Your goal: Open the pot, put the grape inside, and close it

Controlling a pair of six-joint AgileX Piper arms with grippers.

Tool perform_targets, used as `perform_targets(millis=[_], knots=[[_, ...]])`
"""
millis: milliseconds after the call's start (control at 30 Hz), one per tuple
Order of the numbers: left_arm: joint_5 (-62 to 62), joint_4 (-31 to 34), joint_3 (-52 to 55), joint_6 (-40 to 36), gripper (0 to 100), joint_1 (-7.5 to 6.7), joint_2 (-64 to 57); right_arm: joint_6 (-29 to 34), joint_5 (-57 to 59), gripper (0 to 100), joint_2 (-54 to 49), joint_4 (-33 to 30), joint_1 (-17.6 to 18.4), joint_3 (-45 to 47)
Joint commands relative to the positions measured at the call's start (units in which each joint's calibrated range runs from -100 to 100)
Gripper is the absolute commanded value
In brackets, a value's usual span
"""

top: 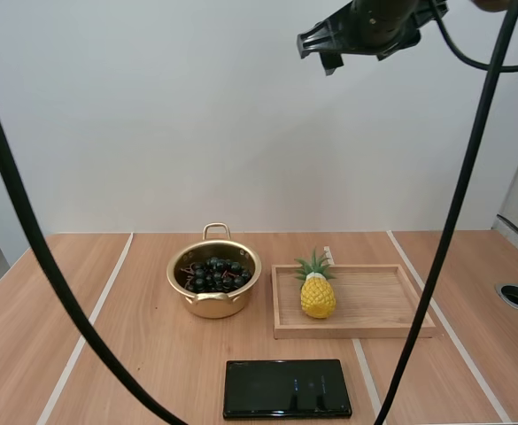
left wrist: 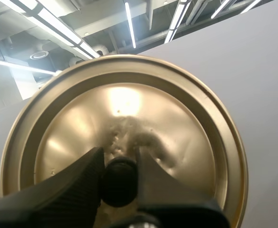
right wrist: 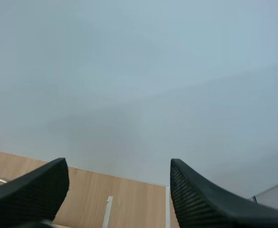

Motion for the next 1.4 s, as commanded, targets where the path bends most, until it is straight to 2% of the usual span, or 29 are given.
perform_targets(millis=[0,200,300,533,567,600,667,700,900,1200,1367], knots=[[-2.10,0.65,0.24,-0.99,0,-0.06,1.07,1.55,-1.08,100,-2.13,-0.12,-2.25,-0.64],[-2.10,0.78,3.21,-2.11,0,-0.06,2.48,2.12,1.27,100,-4.45,3.24,-5.27,-0.64],[-3.37,0.78,7.64,-3.20,0,-0.06,2.62,2.00,3.99,100,-5.61,6.24,-5.45,-0.64],[-13.22,1.35,19.68,-6.07,0,-0.06,2.62,-3.65,8.46,100,-7.62,16.31,-5.45,-0.49],[-14.51,1.62,21.03,-6.62,0,-0.06,2.62,-4.28,8.46,95,-8.05,16.81,-5.45,-0.49],[-16.23,1.88,22.76,-6.97,0,-0.06,2.62,-4.44,8.46,71,-8.48,16.80,-5.45,-0.49],[-18.33,1.89,25.98,-7.26,0,-0.06,2.62,-2.85,8.46,7,-9.60,15.41,-5.45,-0.49],[-19.53,1.89,27.62,-7.49,0,-0.06,2.62,-0.80,8.46,0,-10.15,14.31,-5.45,-0.49],[-26.40,0.91,36.63,-7.48,0,-0.06,2.62,0.70,8.46,0,-12.65,9.33,-5.45,-0.49],[-38.49,-2.25,51.44,-7.50,0,-0.06,2.76,0.20,8.46,0,-16.15,10.14,-5.45,-0.49],[-42.39,-4.19,58.78,-5.09,0,-0.06,2.88,-0.15,8.46,0,-18.03,10.14,-5.45,-0.49]])
